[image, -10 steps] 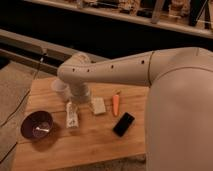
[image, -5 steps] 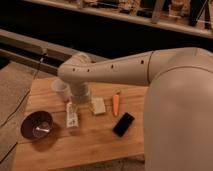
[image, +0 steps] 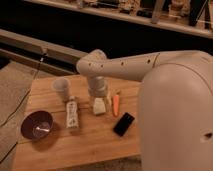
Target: Place the eraser in the ceramic cup
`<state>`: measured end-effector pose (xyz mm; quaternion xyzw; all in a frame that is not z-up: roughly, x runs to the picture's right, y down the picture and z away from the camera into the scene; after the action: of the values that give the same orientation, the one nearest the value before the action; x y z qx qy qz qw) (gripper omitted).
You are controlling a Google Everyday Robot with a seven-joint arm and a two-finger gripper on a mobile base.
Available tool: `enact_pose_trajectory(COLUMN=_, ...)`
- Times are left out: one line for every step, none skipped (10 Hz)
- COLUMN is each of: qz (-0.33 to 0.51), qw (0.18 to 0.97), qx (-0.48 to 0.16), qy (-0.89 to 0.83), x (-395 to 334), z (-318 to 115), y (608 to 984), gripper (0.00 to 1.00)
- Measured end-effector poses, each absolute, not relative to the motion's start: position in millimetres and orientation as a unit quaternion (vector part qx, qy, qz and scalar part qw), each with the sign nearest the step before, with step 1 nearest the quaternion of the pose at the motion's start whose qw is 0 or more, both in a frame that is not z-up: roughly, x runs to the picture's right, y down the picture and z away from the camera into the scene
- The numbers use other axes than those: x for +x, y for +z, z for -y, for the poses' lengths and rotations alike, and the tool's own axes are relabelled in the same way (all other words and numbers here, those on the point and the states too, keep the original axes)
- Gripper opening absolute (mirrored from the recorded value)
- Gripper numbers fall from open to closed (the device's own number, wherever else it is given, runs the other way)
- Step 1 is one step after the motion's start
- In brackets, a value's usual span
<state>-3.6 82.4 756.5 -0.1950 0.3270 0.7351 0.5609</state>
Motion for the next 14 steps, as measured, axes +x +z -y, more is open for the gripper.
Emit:
enact_pose_trajectory(qz=-0.321, qw=0.526, qx=-0.198, qy=0.762, x=15.5, z=-84.5, y=755.5, gripper=0.65)
enact_pose_trajectory(qz=-0.319, qw=0.513, qx=-0.202, qy=0.771, x=22.4, z=-88.4, y=752.8, gripper=0.65)
enact_pose_trajectory(qz=-0.306, qw=0.499, qx=-0.211, qy=0.783, x=30.8, z=-94.4, y=745.1, gripper=0.65)
enact_pose_trajectory(qz=-0.292, qw=0.496, qx=-0.222, qy=0.787, x=34.8, z=-103.1, y=736.9, gripper=0.65)
enact_pose_trajectory(qz=-0.284, qw=0.499, qx=-0.231, qy=0.786, x=36.6, z=-112.3, y=731.7, gripper=0.65)
enact_pose_trajectory(qz=-0.278, qw=0.507, qx=-0.239, qy=0.78, x=40.5, z=-124.6, y=725.4, gripper=0.65)
enact_pose_trajectory(qz=-0.279, qw=0.518, qx=-0.244, qy=0.771, x=44.5, z=-134.2, y=722.3, gripper=0.65)
enact_pose_trajectory(qz=-0.284, qw=0.536, qx=-0.251, qy=0.754, x=49.0, z=-147.4, y=718.6, gripper=0.65)
enact_pose_trajectory(qz=-0.291, qw=0.547, qx=-0.251, qy=0.744, x=53.2, z=-153.8, y=717.8, gripper=0.65)
enact_pose_trajectory(qz=-0.301, qw=0.555, qx=-0.254, qy=0.733, x=56.3, z=-161.5, y=717.5, gripper=0.65)
enact_pose_trajectory(qz=-0.311, qw=0.559, qx=-0.254, qy=0.725, x=60.6, z=-167.2, y=719.4, gripper=0.65)
enact_pose_trajectory(qz=-0.321, qw=0.561, qx=-0.253, qy=0.72, x=63.7, z=-171.4, y=722.7, gripper=0.65)
enact_pose_trajectory(qz=-0.326, qw=0.562, qx=-0.253, qy=0.717, x=64.0, z=-172.9, y=727.1, gripper=0.65)
enact_pose_trajectory(qz=-0.332, qw=0.559, qx=-0.25, qy=0.717, x=66.7, z=-172.6, y=735.7, gripper=0.65)
